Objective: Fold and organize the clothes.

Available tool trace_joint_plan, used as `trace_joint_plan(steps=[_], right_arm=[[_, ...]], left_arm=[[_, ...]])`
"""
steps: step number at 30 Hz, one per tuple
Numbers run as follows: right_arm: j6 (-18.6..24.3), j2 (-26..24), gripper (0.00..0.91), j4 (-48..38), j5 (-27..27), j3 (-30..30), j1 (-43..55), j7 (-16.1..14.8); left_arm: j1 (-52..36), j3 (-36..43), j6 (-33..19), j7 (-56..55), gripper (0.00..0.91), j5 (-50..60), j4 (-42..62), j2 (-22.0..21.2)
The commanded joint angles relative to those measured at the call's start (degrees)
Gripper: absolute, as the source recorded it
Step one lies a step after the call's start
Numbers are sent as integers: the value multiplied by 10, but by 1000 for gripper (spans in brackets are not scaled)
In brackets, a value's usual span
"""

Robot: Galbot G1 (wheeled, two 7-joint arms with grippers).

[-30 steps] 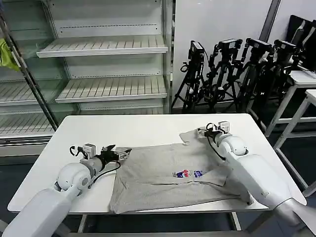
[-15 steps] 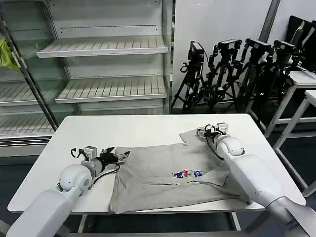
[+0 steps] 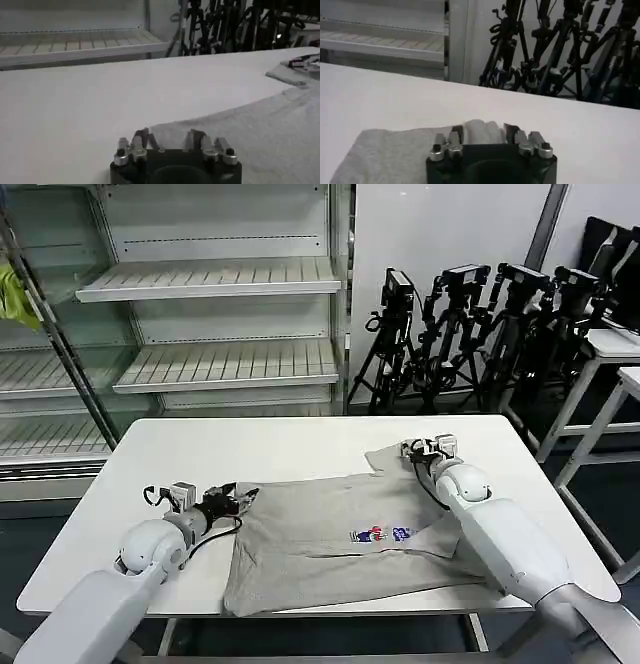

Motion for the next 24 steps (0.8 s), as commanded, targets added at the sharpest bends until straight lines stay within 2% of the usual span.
trace_joint_plan(steps=[1,17,24], right_arm=[[-3,2,0,-2,-3,0,-3,0],[10,-7,0,20,-3,3,-8,3],[17,-21,0,64,14,24,-13,11]], left_arm=[[0,1,-1,4,50,4,4,1],[3,-2,-15,9,40,9,2,-1],[7,-17,-19,5,40,8,-22,-1]])
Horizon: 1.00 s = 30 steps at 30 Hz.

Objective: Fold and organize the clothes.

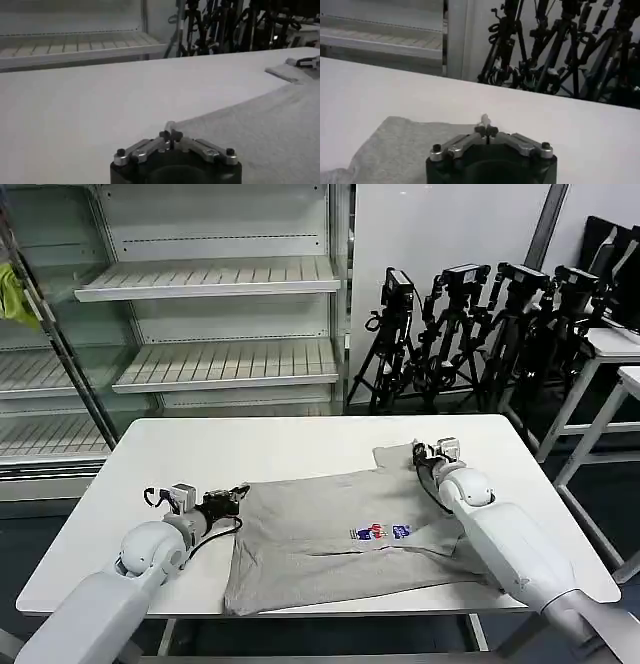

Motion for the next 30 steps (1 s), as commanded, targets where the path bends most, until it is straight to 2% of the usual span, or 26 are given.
trace_joint_plan(steps=[1,8,16,24,30], right_arm=[[6,-14,0,60,20,22,-5,10],[4,-80,0,179,80,46,-29,22],[-3,-134,0,279,118,82,-77,34],[-9,-205,0,417,131,177,-233,35],[-4,-228,0,478,116,269,-366,23]], left_arm=[[7,-19,-4,-4,40,-1,-28,0],[47,-43,-6,-6,40,-10,-87,17],[97,-76,-8,-6,40,-15,-140,38],[179,-117,-11,-7,50,-14,-209,55],[217,-128,-10,-11,50,-9,-253,57]])
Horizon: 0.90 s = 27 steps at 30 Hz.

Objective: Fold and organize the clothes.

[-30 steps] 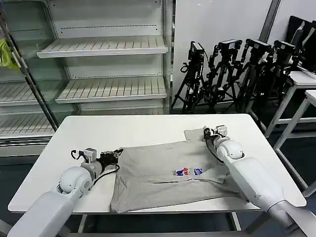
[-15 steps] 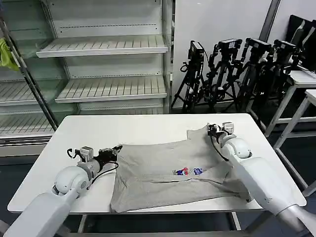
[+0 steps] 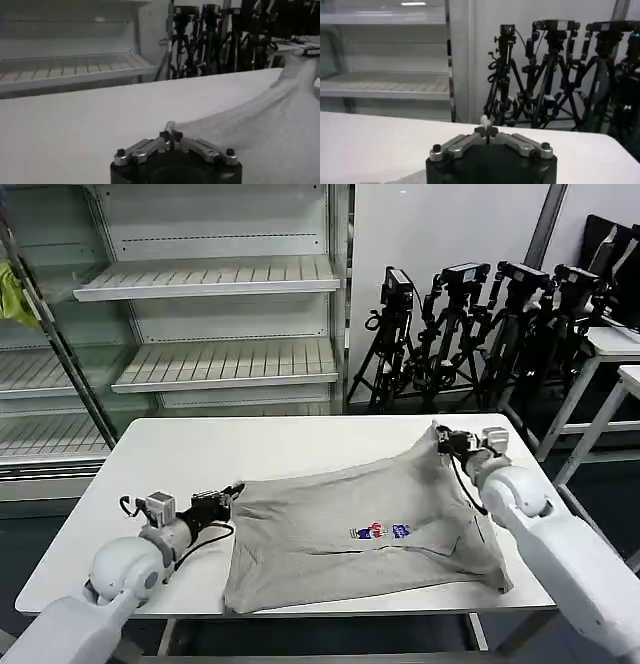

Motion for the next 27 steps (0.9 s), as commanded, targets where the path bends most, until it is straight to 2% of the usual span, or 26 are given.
trace_joint_plan(steps=[1,9,16,21,27], right_arm=[[3,-65,0,151,5,136,-214,-8],[9,-76,0,195,-7,228,-320,-17],[11,-86,0,216,-11,291,-385,-22],[12,-85,0,225,-23,309,-422,-27],[11,-77,0,225,-43,302,-428,-30]], left_arm=[[93,-35,0,-3,50,3,-99,12],[142,-47,4,-5,50,6,-136,37],[170,-51,3,-2,50,16,-141,40],[175,-48,1,0,50,23,-133,38],[173,-48,-2,0,50,30,-126,35]])
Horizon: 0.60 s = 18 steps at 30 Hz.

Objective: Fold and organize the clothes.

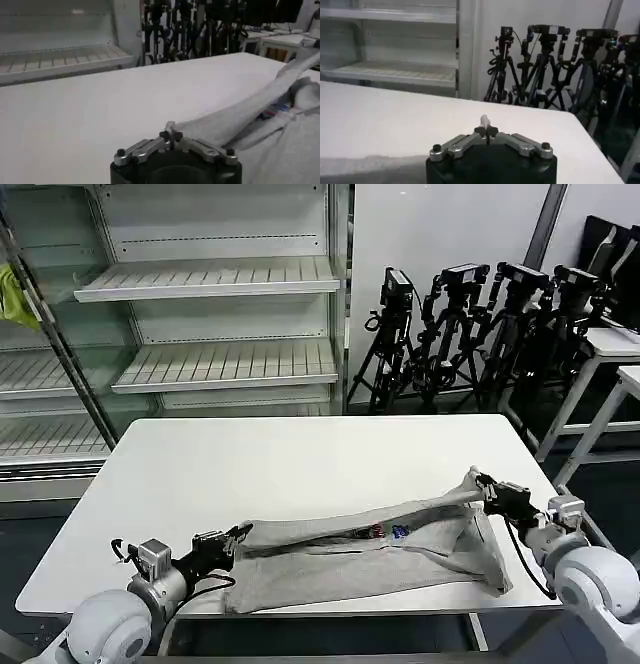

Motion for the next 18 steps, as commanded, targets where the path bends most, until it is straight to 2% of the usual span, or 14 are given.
trace_joint_plan(steps=[1,11,12,13,14,18], right_arm=[[0,-2,0,23,-24,39,-71,-5],[-4,0,0,13,-45,25,-62,-9],[-8,-1,272,13,-47,26,-63,-8],[-14,-2,836,15,-49,28,-64,-7],[-15,-4,907,15,-51,31,-65,-7],[-17,-11,907,21,-59,44,-76,-6]], left_arm=[[22,-6,-3,0,50,8,-8,3],[28,-11,1,0,50,6,-19,12],[30,-11,2,-1,151,6,-20,13],[32,-11,4,-1,353,7,-22,14],[33,-12,5,-1,907,8,-25,15],[37,-22,8,-2,907,8,-32,22]])
